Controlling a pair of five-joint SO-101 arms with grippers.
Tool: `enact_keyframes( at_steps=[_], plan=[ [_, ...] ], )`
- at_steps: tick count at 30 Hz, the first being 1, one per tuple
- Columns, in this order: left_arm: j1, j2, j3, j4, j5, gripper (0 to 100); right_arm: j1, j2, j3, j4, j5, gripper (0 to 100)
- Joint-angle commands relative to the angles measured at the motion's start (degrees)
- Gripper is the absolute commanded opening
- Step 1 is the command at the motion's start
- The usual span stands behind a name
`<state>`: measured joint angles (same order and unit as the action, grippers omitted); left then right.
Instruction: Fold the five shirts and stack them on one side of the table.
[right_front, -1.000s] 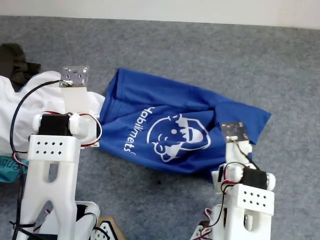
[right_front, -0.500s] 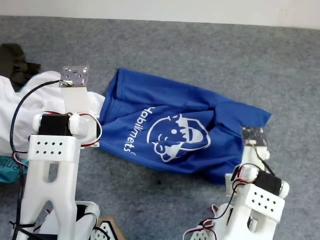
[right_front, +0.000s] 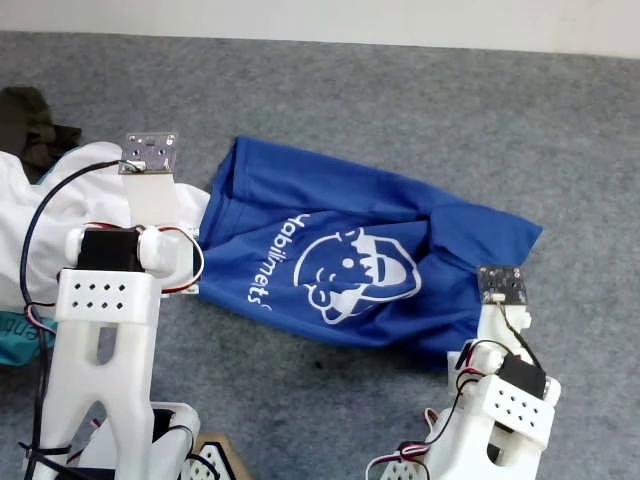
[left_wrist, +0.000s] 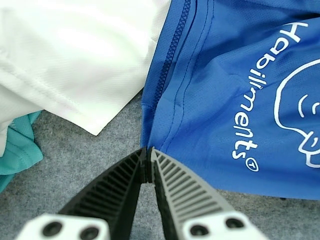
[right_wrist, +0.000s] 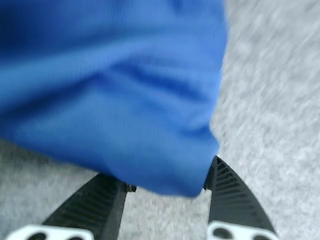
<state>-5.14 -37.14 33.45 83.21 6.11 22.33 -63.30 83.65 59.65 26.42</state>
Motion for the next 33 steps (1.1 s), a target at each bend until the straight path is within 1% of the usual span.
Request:
enact_keyframes(
  at_steps=[1,4,7,9,11,12,13,15,18,22,27,31,33],
  plan=[
    [-0.7,-0.7,-0.2,-0.5,0.4,1,-2.1,-0.1,0.2,-3.4,-1.7,22.1],
    [-0.7,-0.7,-0.2,-0.6,0.4,1,-4.4,-0.1,1.0,-3.1,-1.7,22.0],
    [-0.7,-0.7,-0.2,-0.7,0.4,1,-4.6,-0.1,1.6,-3.1,-1.5,20.4],
    [-0.7,-0.7,-0.2,-0.7,0.4,1,-4.5,-0.1,1.6,-3.1,-1.4,12.8],
    [-0.7,-0.7,-0.1,-0.7,0.4,1,-4.4,-0.1,1.6,-3.1,-1.4,0.6],
    [-0.7,-0.7,0.0,-0.7,0.4,1,-4.4,-0.2,1.6,-3.1,-1.4,0.4],
    [-0.7,-0.7,0.5,-0.9,0.4,1,-4.0,-0.2,1.7,-3.0,-1.4,2.7],
    [-0.7,-0.7,1.8,-2.5,0.4,1,-1.8,-0.3,1.3,-3.1,-1.4,0.2],
    [-0.7,-0.7,4.0,-4.8,0.4,1,1.5,-0.4,-1.0,-2.9,-1.4,0.5],
    [-0.7,-0.9,3.6,-5.2,0.5,1,2.2,-0.3,-9.2,5.1,-1.3,0.5],
    [-0.7,-1.2,-2.9,-4.3,0.5,1,2.1,-0.1,-25.3,17.2,-1.7,0.5],
    [-0.7,-0.8,-10.3,-0.3,0.5,1,-1.5,0.5,-38.0,27.4,-1.8,0.5],
    [-0.7,-0.7,-14.1,1.3,0.5,1,-3.4,3.6,-45.1,31.7,-2.4,0.5]
  ],
)
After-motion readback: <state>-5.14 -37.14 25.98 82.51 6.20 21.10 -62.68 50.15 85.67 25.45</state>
